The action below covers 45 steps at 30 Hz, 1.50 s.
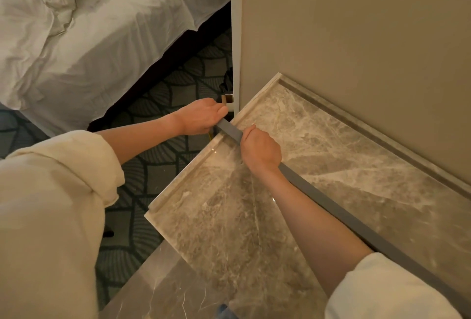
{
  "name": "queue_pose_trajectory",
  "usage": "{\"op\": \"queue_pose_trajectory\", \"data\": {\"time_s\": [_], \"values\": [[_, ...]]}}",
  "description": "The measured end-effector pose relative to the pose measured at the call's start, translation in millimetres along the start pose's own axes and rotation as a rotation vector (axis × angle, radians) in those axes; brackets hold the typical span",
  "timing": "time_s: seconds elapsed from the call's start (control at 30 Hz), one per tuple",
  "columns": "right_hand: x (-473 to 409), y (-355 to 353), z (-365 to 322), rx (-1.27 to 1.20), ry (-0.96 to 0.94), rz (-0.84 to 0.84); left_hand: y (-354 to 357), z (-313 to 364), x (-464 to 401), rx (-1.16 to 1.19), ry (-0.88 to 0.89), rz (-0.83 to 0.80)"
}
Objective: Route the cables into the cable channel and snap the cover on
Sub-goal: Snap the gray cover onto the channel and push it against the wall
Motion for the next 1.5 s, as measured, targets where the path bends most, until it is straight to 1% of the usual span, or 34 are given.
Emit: {"op": "queue_pose_trajectory", "data": {"time_s": [0.07,0.17,0.2,0.23,0.3,0.37,0.43,0.53,0.67,0.73,0.87,1.0,1.07,1.17,1.23,1.3,1.33,1.37,1.43,1.5], "values": [[0.8,2.5,0.0,0.020,0.008,0.041,-8.2,-1.9,-2.2,0.060,-0.016,-0.083],[2.0,6.3,-0.8,0.051,0.009,0.099,-24.4,-9.0,-7.2,0.304,-0.065,-0.310],[2.8,7.1,-1.1,0.053,0.009,0.116,-27.6,-10.0,-8.5,0.393,-0.082,-0.358],[3.6,7.7,-1.1,0.049,0.010,0.128,-28.3,-9.2,-10.1,0.464,-0.092,-0.361],[4.6,8.9,-0.9,0.026,0.010,0.149,-26.7,-1.0,-14.5,0.502,-0.116,-0.270],[4.2,9.6,-0.5,0.009,0.006,0.159,-19.7,11.1,-19.9,0.393,-0.172,-0.158],[4.9,9.9,-0.7,0.005,-0.001,0.175,-14.0,20.1,-24.6,0.263,-0.231,-0.083],[5.1,8.0,-2.3,-0.003,-0.023,0.242,-8.7,22.4,-25.9,0.155,-0.203,-0.046],[4.6,9.9,-1.2,-0.019,-0.014,0.203,-6.4,21.5,-22.8,0.141,-0.187,-0.002],[2.9,6.9,0.3,-0.005,-0.037,0.145,-8.1,22.4,-23.2,0.140,-0.188,0.009],[7.7,-8.2,8.5,0.018,-0.173,-0.070,-14.0,24.3,-20.5,0.126,-0.203,0.066],[26.5,-31.2,38.2,0.097,-0.277,-0.205,-14.4,26.6,-17.0,0.110,-0.210,0.135],[37.9,-43.3,60.3,0.130,-0.284,-0.238,-17.2,28.9,-16.4,0.061,-0.210,0.140],[50.8,-57.3,84.0,0.135,-0.255,-0.258,-29.5,39.5,-19.8,-0.092,-0.216,0.101],[55.2,-61.4,90.7,0.133,-0.240,-0.266,-43.0,56.3,-25.7,-0.158,-0.221,0.143],[58.4,-62.7,91.9,0.168,-0.265,-0.258,-56.6,87.5,-36.3,-0.125,-0.127,0.193],[60.1,-62.3,90.8,0.192,-0.279,-0.244,-61.6,106.8,-42.0,-0.073,-0.072,0.207],[62.5,-61.4,88.5,0.212,-0.285,-0.230,-64.7,124.7,-46.2,0.017,-0.053,0.210],[68.5,-59.5,84.4,0.208,-0.288,-0.217,-64.1,146.4,-52.8,0.240,-0.142,0.143],[77.1,-61.2,87.2,0.216,-0.303,-0.209,-57.2,154.1,-57.5,0.350,-0.223,0.060]]}}
Point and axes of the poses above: each hand's wrist, its own x-axis away from the middle knuckle, its own y-axis out of the palm, z = x × y, the point moved 1 cm from there along -x, towards the middle knuckle, and after that the axes turned 8 degrees about -x, right-handed, at the moved point
